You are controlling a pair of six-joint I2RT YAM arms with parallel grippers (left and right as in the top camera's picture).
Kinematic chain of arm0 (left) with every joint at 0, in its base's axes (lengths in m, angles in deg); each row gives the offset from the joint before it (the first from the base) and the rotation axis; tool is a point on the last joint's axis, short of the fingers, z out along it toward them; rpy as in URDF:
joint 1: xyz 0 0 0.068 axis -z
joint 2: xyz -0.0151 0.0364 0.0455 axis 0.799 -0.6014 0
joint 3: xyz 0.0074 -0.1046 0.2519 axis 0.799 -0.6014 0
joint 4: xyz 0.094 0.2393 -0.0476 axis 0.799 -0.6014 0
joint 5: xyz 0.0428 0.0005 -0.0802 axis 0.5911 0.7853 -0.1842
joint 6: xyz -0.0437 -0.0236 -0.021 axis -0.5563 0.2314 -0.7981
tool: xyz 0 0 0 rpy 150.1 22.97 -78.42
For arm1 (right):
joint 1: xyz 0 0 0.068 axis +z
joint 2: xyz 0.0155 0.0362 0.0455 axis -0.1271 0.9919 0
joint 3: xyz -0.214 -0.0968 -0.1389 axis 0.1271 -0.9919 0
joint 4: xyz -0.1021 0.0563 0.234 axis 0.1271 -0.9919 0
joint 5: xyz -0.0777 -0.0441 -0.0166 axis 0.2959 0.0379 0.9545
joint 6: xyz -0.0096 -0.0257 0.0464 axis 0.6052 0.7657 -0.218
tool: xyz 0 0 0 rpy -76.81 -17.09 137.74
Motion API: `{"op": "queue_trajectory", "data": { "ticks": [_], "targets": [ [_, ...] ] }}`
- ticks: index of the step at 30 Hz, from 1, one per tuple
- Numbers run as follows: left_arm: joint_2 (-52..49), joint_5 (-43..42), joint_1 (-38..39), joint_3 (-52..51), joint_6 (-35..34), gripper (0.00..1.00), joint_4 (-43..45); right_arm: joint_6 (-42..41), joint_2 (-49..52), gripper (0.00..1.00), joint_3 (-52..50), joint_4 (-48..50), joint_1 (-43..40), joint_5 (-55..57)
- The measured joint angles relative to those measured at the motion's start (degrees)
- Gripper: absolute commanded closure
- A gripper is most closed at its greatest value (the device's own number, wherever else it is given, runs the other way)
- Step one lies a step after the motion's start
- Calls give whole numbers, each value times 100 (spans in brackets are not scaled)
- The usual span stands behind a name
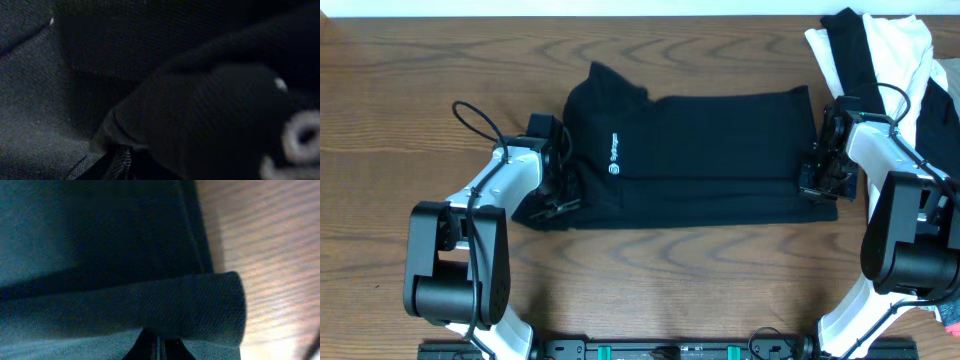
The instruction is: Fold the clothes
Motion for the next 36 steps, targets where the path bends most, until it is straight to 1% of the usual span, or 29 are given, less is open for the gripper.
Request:
{"op": "queue_trajectory", "data": {
  "ticks": [3, 10, 14, 17, 18, 19, 20, 21, 22, 23, 25, 28, 32, 34, 36],
  "targets": [
    [-4, -9, 2, -20, 0, 57, -188, -90, 11, 99, -2, -42, -2, 173],
    [0, -11, 0, -26, -2, 60, -254, -188, 11, 99, -2, -59, -4, 223],
    [136, -13, 2, -114, -2, 60, -374, -195, -74, 98, -20, -90, -11, 216],
    [605, 28, -4, -195, 7, 52, -459, -192, -496, 94, -59, -109, -24, 212],
    [866, 35, -4, -195, 17, 45, -420, -192, -734, 93, -57, -94, -35, 205],
    [1178, 48, -4, -195, 17, 35, -323, -195, -1016, 91, -48, -81, -39, 203],
    [1449, 44, -4, -186, 37, 22, -240, -188, -1290, 88, -33, -48, -39, 203],
    [1816, 50, -4, -184, 44, 13, -105, -162, -1652, 84, -9, 28, -39, 186],
    [2090, 46, -4, -179, 31, 10, 44, -144, -1928, 82, 22, 98, -39, 164],
    [2382, 48, -4, -177, 33, 10, 249, -98, -2216, 81, 61, 184, -39, 129],
    [2846, 48, -4, -166, 72, 10, 802, 4, -2699, 80, 129, 302, -39, 50],
    [3104, 46, -4, -140, 197, 11, 1652, 118, -3115, 81, 160, 289, -39, -37],
    [2782, 37, -44, -114, 374, 13, 2815, 170, -3158, 82, 160, 155, -39, -133],
    [2334, 22, -127, -33, 457, 13, 3180, 192, -3123, 83, 157, 59, -39, -179],
    [1663, -90, -278, 210, 533, 13, 3311, 214, -3110, 83, 157, -50, -39, -219]
  ]
}}
